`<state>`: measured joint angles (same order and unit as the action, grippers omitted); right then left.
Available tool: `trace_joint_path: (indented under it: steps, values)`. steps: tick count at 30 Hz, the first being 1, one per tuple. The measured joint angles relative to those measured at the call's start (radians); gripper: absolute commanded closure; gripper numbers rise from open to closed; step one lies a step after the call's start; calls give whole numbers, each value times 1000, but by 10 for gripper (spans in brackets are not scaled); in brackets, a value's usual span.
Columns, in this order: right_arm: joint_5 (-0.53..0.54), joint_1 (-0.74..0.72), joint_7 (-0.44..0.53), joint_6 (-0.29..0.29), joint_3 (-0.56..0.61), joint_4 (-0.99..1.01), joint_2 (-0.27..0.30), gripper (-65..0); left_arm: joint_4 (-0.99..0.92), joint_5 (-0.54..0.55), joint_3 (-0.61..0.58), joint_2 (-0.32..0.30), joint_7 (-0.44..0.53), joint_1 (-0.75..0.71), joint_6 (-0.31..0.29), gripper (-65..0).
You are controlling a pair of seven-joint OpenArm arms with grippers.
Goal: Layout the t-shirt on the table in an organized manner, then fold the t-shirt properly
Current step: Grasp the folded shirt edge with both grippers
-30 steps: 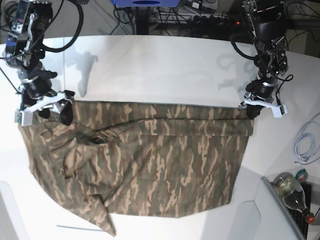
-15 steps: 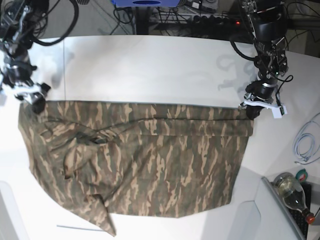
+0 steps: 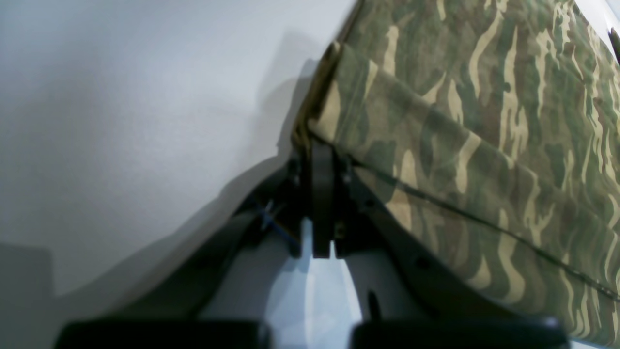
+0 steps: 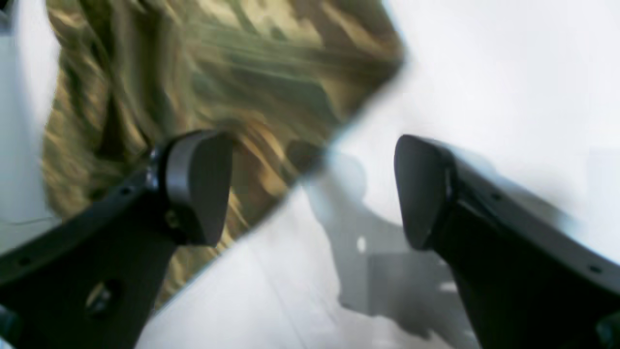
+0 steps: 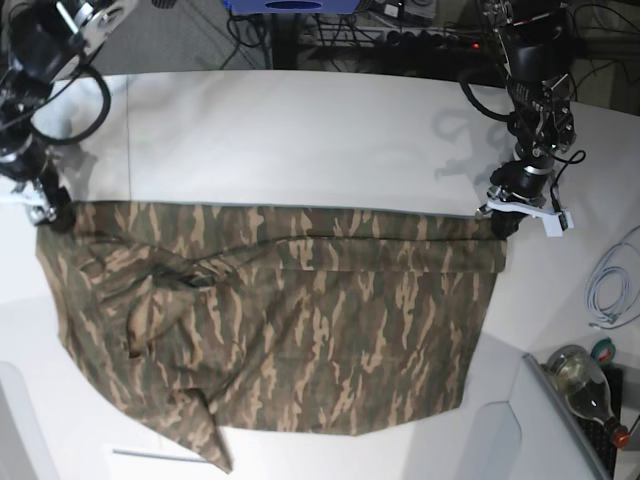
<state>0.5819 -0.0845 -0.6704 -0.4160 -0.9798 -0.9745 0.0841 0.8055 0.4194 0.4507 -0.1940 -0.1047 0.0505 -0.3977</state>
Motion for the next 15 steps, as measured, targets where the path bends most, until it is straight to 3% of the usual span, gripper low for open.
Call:
trace_joint_path:
  steps: [2, 4, 6, 9, 10, 12, 15]
  values:
    - [23, -32, 11, -21, 0, 74, 29, -491, 0, 0, 0, 0, 0, 0, 0, 0]
    - [24, -55, 16, -23, 0, 121, 45, -447, 0, 0, -1, 0, 0, 0, 0, 0]
    - [4, -67, 33, -18, 0, 140, 46, -317, 2, 2, 0, -1, -19, 4, 0, 0]
    - [-5, -62, 40, -10, 2, 152, 33, -44, 6, 0, 0, 0, -43, 13, 0, 0]
    - [-11, -59, 28, -10, 2, 152, 30, 0, 14, 0, 0, 0, -55, 13, 2, 0]
    - [-10, -62, -2, -9, 3, 143, 32, -17, 53, -9, 0, 1, -90, 7, 13, 0]
    - [-61, -88, -130, 34, 6, 71, 50, 0, 154, -27, 0, 6, -230, -1, 86, 0]
